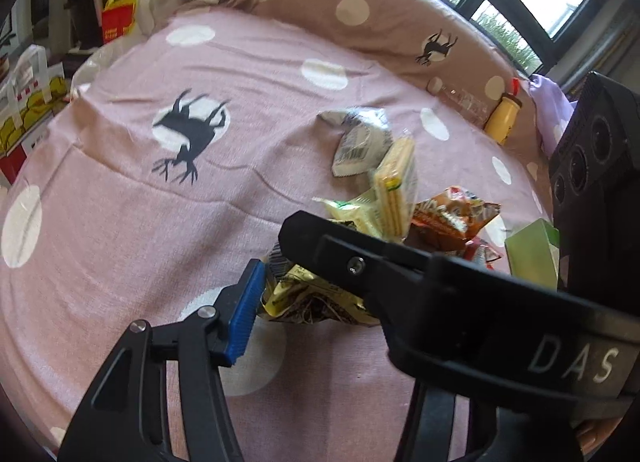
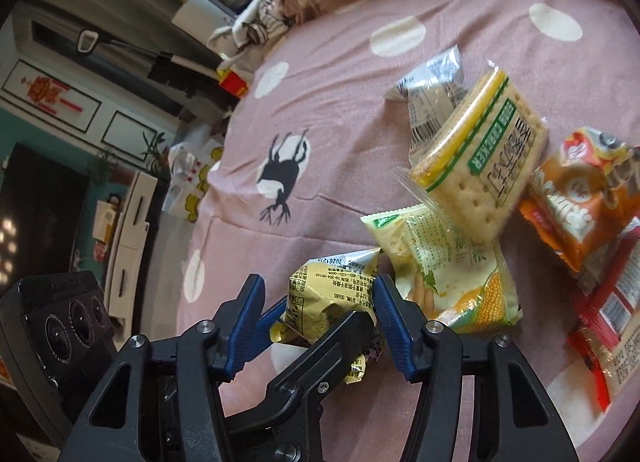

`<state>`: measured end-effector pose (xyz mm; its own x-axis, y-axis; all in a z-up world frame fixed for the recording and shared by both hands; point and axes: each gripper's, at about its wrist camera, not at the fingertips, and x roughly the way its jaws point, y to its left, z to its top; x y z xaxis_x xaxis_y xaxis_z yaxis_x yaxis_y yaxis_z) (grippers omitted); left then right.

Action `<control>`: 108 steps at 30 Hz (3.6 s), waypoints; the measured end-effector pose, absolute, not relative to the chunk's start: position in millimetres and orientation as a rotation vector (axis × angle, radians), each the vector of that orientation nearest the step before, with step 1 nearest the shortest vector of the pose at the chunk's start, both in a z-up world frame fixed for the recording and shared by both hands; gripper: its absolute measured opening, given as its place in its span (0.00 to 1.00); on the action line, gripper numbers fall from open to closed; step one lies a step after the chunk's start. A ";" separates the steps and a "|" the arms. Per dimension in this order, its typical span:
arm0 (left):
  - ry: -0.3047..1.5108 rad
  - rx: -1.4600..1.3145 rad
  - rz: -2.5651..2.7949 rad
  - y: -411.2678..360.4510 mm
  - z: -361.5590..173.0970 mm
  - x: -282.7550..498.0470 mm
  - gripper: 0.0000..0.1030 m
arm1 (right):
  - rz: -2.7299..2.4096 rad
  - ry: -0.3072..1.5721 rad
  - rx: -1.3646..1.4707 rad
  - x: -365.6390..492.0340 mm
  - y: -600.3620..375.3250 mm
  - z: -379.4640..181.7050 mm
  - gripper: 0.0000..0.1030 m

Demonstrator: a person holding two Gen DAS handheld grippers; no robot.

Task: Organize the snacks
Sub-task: 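Grasp the crumpled yellow wrapper with the right gripper, then lift and carry the yellow wrapper with the right gripper to the box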

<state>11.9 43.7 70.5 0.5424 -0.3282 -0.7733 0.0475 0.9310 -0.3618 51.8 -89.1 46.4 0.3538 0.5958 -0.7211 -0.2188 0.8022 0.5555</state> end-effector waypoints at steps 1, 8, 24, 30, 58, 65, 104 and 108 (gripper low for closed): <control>0.958 -0.311 -0.233 42.8 73.8 9.5 0.52 | 0.546 1.069 0.399 48.9 -89.9 50.7 0.58; 0.852 -0.293 -0.294 30.9 92.9 -3.1 0.52 | 0.513 0.949 0.384 29.3 -102.5 78.4 0.58; 0.779 -0.157 -0.479 -36.0 103.9 -23.9 0.52 | 0.348 0.797 0.420 -12.2 -166.9 88.0 0.58; 0.774 -0.160 -0.500 -47.1 101.4 -24.2 0.51 | 0.325 0.788 0.388 -16.9 -175.9 88.1 0.58; 0.654 -0.187 -0.516 -53.2 113.3 -39.3 0.50 | 0.283 0.724 0.374 -33.0 -182.3 102.0 0.58; 0.642 -0.194 -0.523 -54.1 114.6 -41.0 0.50 | 0.271 0.717 0.368 -35.4 -183.8 105.7 0.58; 0.553 -0.203 -0.605 -71.4 134.6 -56.1 0.47 | 0.197 0.625 0.318 -58.7 -193.6 129.0 0.58; 0.546 -0.186 -0.623 -82.9 139.6 -57.4 0.46 | 0.181 0.612 0.336 -61.7 -204.5 132.2 0.58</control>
